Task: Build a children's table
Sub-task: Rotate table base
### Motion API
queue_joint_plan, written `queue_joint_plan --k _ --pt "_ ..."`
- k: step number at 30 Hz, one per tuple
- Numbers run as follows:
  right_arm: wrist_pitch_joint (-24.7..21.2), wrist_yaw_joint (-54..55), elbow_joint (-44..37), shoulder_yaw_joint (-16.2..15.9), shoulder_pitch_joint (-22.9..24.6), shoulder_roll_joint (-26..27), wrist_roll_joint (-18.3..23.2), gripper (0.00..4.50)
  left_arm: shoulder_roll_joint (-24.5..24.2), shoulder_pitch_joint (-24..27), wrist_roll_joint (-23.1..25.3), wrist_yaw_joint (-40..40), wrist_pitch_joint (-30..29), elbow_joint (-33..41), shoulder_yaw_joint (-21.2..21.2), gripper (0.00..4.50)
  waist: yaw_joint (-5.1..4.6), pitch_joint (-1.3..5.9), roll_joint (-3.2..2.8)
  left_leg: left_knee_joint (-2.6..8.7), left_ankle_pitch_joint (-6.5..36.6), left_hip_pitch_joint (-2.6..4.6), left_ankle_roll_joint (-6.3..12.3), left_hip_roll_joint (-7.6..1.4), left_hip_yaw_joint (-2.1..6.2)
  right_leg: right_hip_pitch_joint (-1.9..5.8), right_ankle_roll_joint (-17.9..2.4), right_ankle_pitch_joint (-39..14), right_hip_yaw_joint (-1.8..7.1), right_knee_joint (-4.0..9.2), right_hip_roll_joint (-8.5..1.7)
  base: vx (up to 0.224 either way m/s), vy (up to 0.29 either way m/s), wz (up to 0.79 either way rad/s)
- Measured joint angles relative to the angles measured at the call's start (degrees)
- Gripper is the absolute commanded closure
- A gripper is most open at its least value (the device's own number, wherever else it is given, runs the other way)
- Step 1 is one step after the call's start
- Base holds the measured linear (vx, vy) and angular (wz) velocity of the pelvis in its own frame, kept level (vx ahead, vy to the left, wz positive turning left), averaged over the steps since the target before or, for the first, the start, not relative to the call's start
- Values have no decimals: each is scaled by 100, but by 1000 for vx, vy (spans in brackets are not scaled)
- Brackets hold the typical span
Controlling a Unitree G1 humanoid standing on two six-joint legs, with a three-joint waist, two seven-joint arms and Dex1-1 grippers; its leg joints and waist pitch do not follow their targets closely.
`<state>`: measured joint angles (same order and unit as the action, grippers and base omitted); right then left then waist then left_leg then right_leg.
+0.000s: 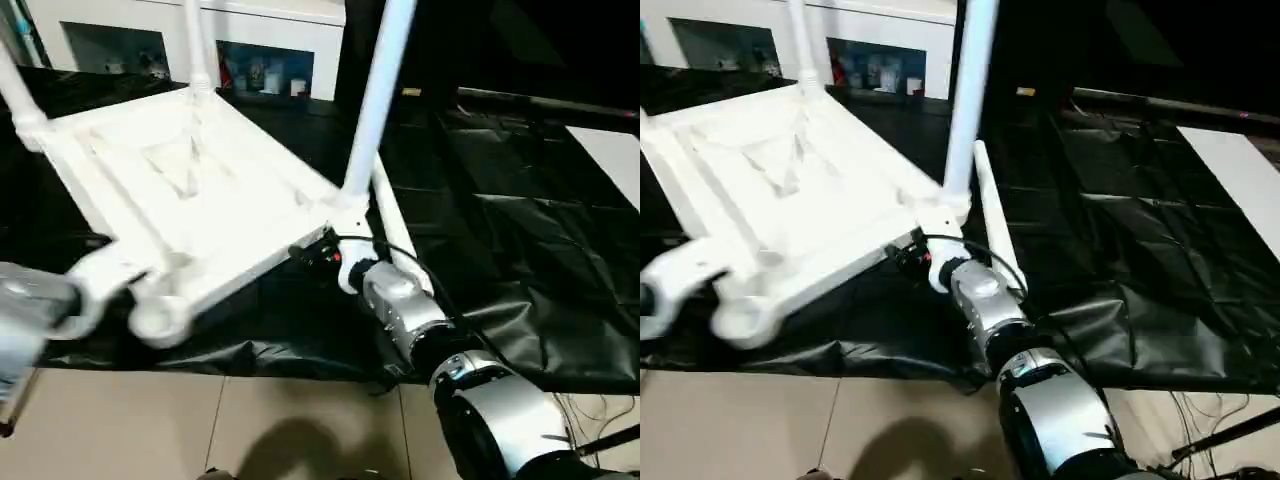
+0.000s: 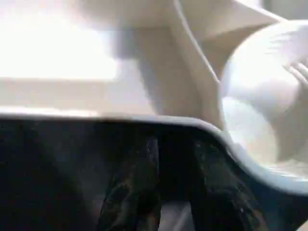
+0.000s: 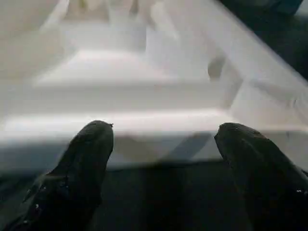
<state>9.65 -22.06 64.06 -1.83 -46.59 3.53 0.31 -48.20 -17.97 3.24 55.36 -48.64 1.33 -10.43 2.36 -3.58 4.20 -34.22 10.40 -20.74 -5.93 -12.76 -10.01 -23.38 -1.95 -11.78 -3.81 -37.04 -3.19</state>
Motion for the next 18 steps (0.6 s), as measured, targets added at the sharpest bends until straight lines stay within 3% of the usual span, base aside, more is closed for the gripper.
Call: queue_joint_plan --k 4,7,13,18 --pt "-464 87 -703 74 77 -211 44 71 523 -136 -72 -271 190 -206 -65 354 18 -9 -29 1 1 38 0 4 3 42 1 0 4 2 0 0 0 0" --pt "-1231 162 -1443 162 224 -564 97 71 1213 -389 -64 -832 505 -681 -48 354 112 -21 -59 4 0 34 1 6 -11 62 7 1 28 -3 0 0 0 0" --pt "-2241 211 -2368 274 281 -931 125 71 1896 -757 48 -1589 1368 -1557 -63 354 118 -21 -57 1 -13 -4 13 8 9 47 51 24 20 2 1 0 0 0" --pt "-3256 565 -2580 474 242 -1300 80 25 2189 -1215 167 -1948 1791 -1975 -96 351 99 -26 -63 -3 -50 -35 13 9 16 27 39 42 15 6 1 0 0 0"
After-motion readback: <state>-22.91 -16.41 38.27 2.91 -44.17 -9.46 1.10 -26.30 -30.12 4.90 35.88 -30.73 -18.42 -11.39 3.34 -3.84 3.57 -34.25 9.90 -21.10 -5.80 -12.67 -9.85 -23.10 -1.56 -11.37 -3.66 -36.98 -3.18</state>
